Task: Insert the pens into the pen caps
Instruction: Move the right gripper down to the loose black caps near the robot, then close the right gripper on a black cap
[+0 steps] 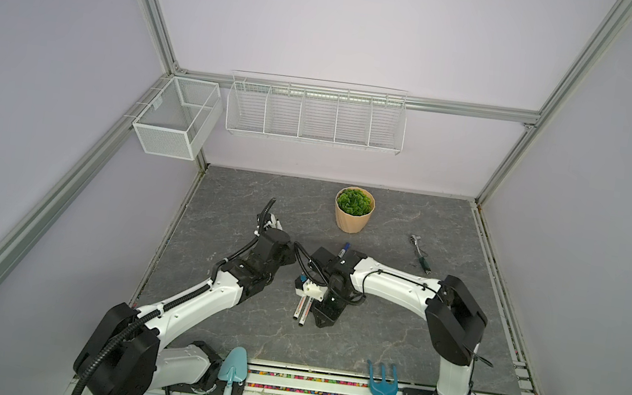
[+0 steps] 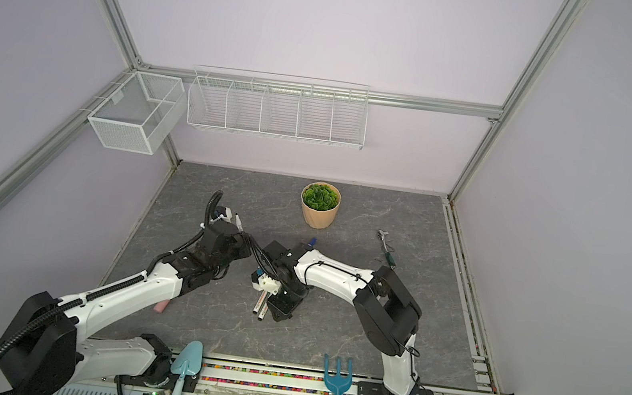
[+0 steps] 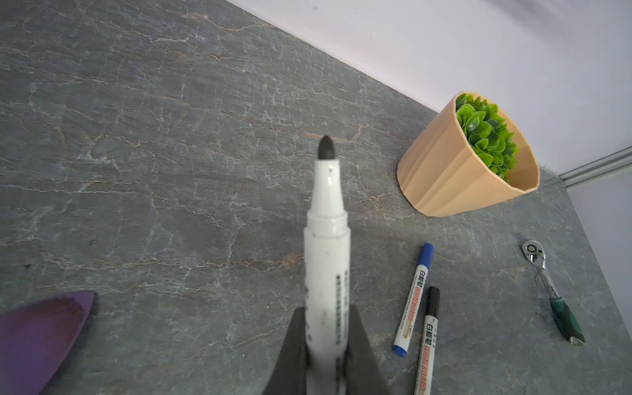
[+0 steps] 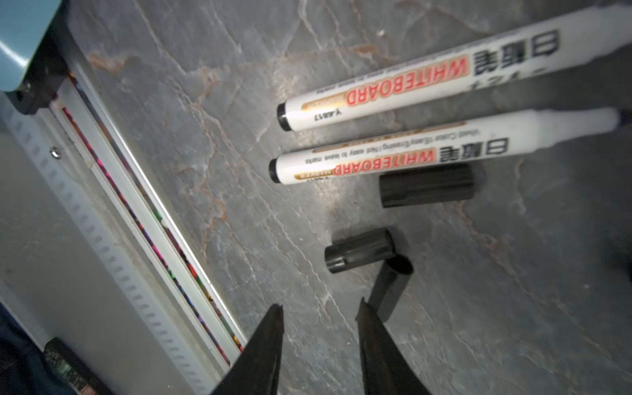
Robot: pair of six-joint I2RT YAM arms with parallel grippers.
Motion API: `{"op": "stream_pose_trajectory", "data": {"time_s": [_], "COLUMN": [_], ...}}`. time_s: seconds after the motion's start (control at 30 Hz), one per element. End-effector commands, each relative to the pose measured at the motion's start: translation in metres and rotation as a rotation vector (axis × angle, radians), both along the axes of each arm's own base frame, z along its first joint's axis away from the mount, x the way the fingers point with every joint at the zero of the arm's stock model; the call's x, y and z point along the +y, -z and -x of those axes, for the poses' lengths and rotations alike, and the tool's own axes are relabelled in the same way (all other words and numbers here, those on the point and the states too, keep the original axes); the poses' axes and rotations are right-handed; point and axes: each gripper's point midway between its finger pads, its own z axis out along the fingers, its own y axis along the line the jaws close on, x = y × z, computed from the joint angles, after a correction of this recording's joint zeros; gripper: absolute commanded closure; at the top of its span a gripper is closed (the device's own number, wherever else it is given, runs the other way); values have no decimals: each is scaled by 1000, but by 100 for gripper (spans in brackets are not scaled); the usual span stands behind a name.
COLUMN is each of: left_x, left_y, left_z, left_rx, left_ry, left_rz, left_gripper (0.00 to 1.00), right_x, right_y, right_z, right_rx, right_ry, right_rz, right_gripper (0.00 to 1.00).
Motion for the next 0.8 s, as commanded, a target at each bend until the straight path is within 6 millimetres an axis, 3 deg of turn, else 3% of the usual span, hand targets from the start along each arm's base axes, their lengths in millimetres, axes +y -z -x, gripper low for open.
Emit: {"op": "stream_pose_trajectory", "data": {"time_s": [0.0,0.2,0.47,0.77], "left_x": [8,13,19,25], "left_y": [0,-4,-10,-9], "left_z": [3,5,9,14], "left_rx": [-6,-19,-39,-40], "left_ry": [-31,-47,-54,-60], "left_rz": [-1,-6,-20,-32], "left_gripper": [100,100,100,100], "right_x": [-3,-7,-7,3], "right_y": [5,16,36,39], "right_z": [18,13,0,-19], "right_rx": [128,191,113,11], "right_ry": [-41,-2,3,22], "right_rz": [19,63,157,202], "right_gripper": [61,59,55,51]}}
